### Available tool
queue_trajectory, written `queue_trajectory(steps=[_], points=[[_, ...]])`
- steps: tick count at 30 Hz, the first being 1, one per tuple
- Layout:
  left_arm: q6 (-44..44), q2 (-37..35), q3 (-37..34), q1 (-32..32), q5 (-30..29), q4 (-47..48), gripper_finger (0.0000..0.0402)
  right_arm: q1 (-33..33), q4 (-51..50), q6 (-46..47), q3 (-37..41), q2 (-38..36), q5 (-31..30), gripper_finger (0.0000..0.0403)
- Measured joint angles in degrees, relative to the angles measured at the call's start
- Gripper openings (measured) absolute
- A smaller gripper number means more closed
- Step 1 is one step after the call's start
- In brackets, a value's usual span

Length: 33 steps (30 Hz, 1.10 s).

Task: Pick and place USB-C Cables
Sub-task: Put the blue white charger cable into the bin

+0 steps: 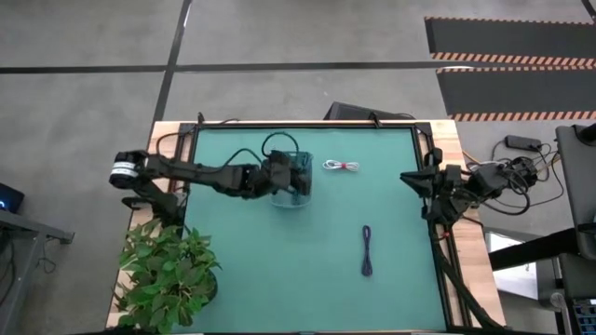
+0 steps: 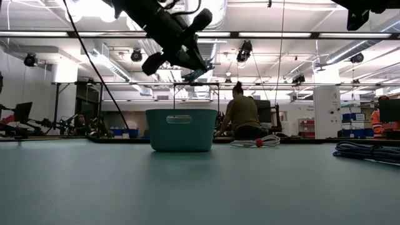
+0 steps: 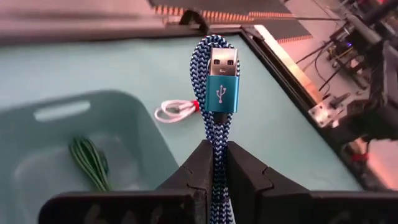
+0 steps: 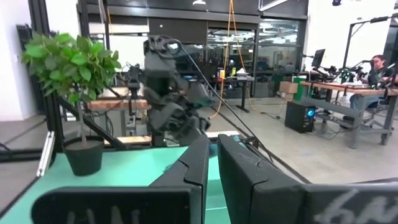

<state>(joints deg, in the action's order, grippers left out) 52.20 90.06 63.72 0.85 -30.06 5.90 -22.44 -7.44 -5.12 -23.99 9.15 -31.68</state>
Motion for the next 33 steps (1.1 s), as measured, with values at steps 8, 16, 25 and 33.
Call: queue_trajectory(steps=[8,16,25,33], points=[[15.6,0.0,-0.2,5.7,13.7,0.2,0.0015,0.0,-1.7,0.8,-0.6,0.0,0.0,0.0027],[19.5,0.0,0.0,7.6,16.6,0.8,0.0015,0.0,-3.3,0.7,-0.8,0.0,0.0,0.0027],[27.0,0.4,-0.5,8.5,15.0,6.5,0.0015,0.0,-3.2,0.6,-1.0,0.0,0.0,0.0027],[27.1,0.4,-1.2,9.0,14.9,10.0,0.0015,0.0,-3.2,0.0,-1.0,0.0,0.0,0.0027]])
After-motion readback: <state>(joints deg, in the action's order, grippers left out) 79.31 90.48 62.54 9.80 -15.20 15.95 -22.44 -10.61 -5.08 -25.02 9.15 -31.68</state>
